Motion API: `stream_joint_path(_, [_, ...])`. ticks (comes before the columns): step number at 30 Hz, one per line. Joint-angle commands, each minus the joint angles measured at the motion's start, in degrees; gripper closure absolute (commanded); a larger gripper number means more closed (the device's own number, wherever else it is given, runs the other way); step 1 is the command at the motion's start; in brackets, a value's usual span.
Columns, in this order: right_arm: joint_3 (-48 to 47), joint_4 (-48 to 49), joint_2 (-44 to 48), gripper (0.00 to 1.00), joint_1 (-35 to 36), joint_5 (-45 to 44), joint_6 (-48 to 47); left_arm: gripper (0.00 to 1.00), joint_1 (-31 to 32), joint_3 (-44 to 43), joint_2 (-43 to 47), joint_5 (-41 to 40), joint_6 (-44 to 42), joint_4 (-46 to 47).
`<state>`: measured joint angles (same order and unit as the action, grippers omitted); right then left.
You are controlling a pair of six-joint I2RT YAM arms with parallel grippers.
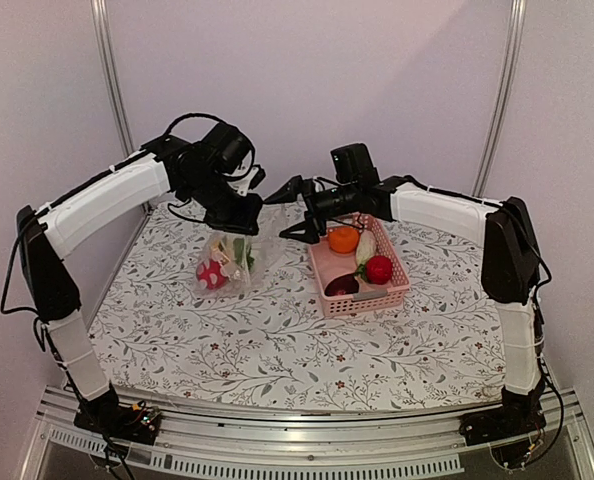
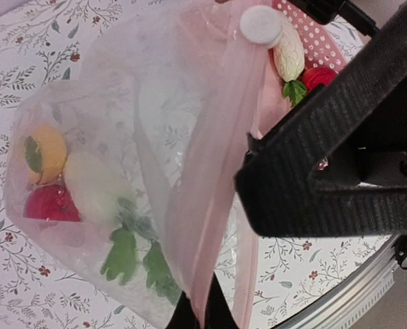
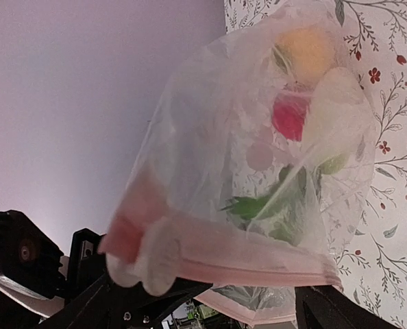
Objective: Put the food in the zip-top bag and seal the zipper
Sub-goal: Place the fake vegetable in the zipper food storage bag, then pick up the fake fruit from the bin.
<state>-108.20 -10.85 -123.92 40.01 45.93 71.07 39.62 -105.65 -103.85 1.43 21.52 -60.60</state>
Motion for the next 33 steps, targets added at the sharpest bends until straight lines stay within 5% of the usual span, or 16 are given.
stream_joint_path(1, [-0.1, -1.4, 1.8, 0.14, 0.3, -1.6, 0.9, 1.0, -2.7, 2.2, 2.8, 2.4, 2.4, 1.6])
stream_joint_path(12, [7.0, -5.6, 12.4, 0.14, -2.0, -4.7, -6.0, 1.0, -6.2, 1.4, 2.5, 3.8, 2.3, 1.9])
stream_joint_path(20, [-1.8, -33.4, 16.1, 0.1, -2.5, -26.1, -31.7, 1.0, -6.6, 2.4, 2.1, 5.0, 2.7, 2.1])
stream_joint_path(28, [12.1, -34.9, 28.3, 0.01, -3.6, -44.2, -42.0, 1.0, -6.6, 7.8, 4.0, 3.1, 3.3, 4.8])
stream_joint_path(33, [25.5, -28.5, 35.5, 0.01, -6.7, -42.0, -41.7, 1.0, -6.6, 4.6, 1.9, 3.5, 3.2, 4.2])
